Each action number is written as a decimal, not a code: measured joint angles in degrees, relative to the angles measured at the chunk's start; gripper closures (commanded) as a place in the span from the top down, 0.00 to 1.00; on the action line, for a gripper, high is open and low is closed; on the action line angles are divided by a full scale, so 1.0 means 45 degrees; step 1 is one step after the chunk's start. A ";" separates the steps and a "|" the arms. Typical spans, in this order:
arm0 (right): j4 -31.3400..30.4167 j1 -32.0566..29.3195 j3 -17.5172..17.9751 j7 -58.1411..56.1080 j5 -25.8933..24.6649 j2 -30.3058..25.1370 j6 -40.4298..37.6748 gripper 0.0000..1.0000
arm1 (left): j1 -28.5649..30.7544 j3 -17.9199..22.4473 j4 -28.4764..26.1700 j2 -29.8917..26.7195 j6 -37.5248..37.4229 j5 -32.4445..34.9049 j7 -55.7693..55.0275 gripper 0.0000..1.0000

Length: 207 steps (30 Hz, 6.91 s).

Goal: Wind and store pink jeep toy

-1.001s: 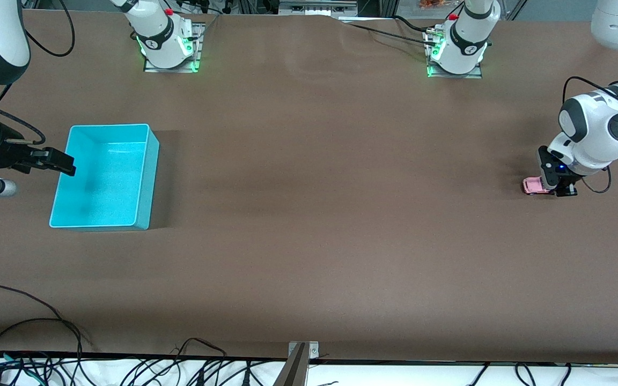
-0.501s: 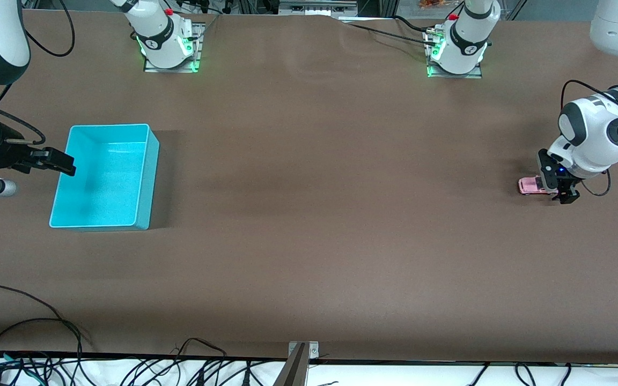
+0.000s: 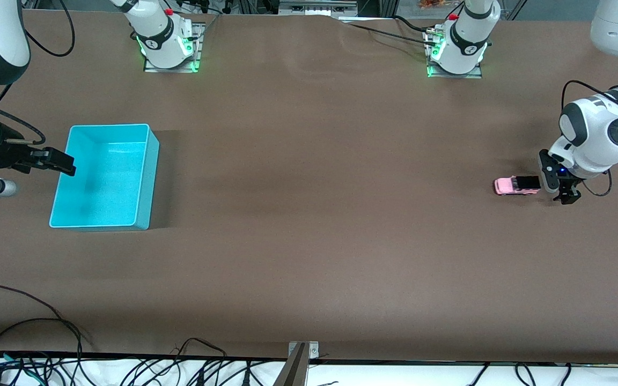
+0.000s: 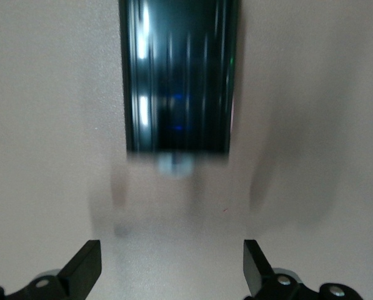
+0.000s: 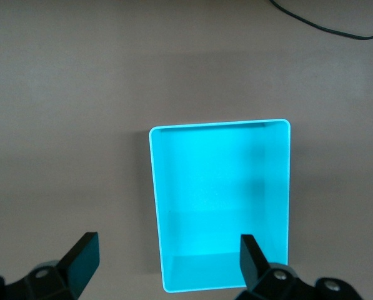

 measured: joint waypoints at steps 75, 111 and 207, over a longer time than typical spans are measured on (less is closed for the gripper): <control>0.0000 0.0024 0.0110 0.0006 0.0000 -0.0003 -0.0256 1.00 | -0.1154 -0.1290 0.0920 -0.7479 -0.5814 -0.0048 -0.7284 1.00; -0.0321 0.1296 0.0202 -0.6786 0.0000 0.2034 -0.1320 1.00 | -0.1245 -0.4983 0.8029 -0.7621 -1.7045 -0.0054 -1.8709 1.00; -0.2151 0.1352 0.1051 -1.6583 -0.0001 0.2548 0.2730 0.09 | -0.1501 -0.4940 0.8880 -0.7015 -1.7934 -0.1748 -2.1994 1.00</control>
